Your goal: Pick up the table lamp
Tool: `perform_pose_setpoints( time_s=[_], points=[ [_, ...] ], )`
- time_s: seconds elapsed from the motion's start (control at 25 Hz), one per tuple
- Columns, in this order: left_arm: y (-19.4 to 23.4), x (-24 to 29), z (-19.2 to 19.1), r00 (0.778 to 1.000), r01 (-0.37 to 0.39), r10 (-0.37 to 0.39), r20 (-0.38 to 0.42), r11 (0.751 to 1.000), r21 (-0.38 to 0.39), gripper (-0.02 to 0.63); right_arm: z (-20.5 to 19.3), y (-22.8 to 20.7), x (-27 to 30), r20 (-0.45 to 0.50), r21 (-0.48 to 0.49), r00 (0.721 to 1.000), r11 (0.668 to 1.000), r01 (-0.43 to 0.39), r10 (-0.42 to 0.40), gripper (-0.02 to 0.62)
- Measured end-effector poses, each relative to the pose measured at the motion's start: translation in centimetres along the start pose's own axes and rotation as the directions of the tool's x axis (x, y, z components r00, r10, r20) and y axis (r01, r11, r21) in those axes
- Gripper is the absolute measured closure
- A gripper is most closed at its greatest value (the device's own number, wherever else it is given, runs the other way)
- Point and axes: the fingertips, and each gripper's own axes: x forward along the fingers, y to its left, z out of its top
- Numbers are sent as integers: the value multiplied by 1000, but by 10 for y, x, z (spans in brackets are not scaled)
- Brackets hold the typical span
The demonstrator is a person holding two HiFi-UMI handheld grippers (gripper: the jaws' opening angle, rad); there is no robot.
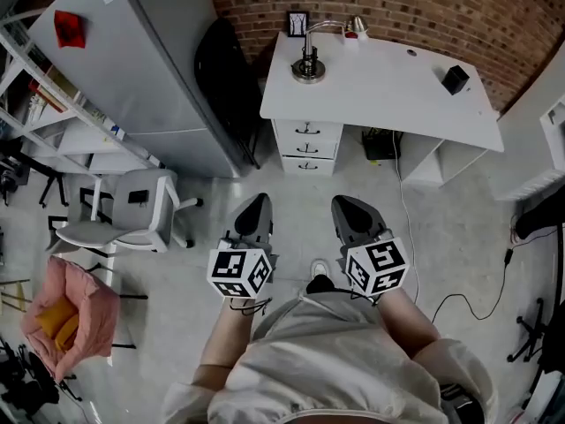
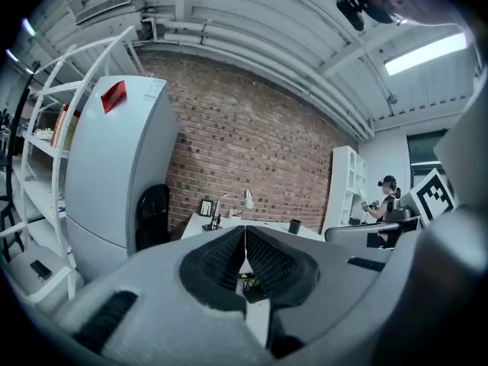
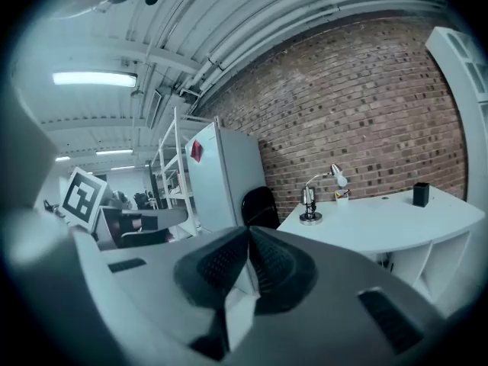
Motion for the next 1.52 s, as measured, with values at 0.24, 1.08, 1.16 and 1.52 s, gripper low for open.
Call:
perform_pose_setpoints(
  time_s=[0.24, 1.08, 1.16, 1.52],
  points=[
    [5, 96, 10, 1000, -25, 25, 2, 1000, -3, 588, 17, -89, 47, -8, 4, 1000, 1000, -4, 4, 568],
    [86, 386, 50, 989, 135, -132, -61, 990, 45, 586, 58, -260, 233, -44, 117, 983, 976, 182, -178, 568],
    [99, 422, 58, 985, 164, -162, -57, 986, 38, 586, 68, -276, 262, -45, 116, 981, 974, 195, -191, 568],
    [153, 540, 83, 968, 240, -237, -79, 970, 36, 586, 105, -327, 378, -60, 107, 969, 963, 245, -240, 568]
  ],
)
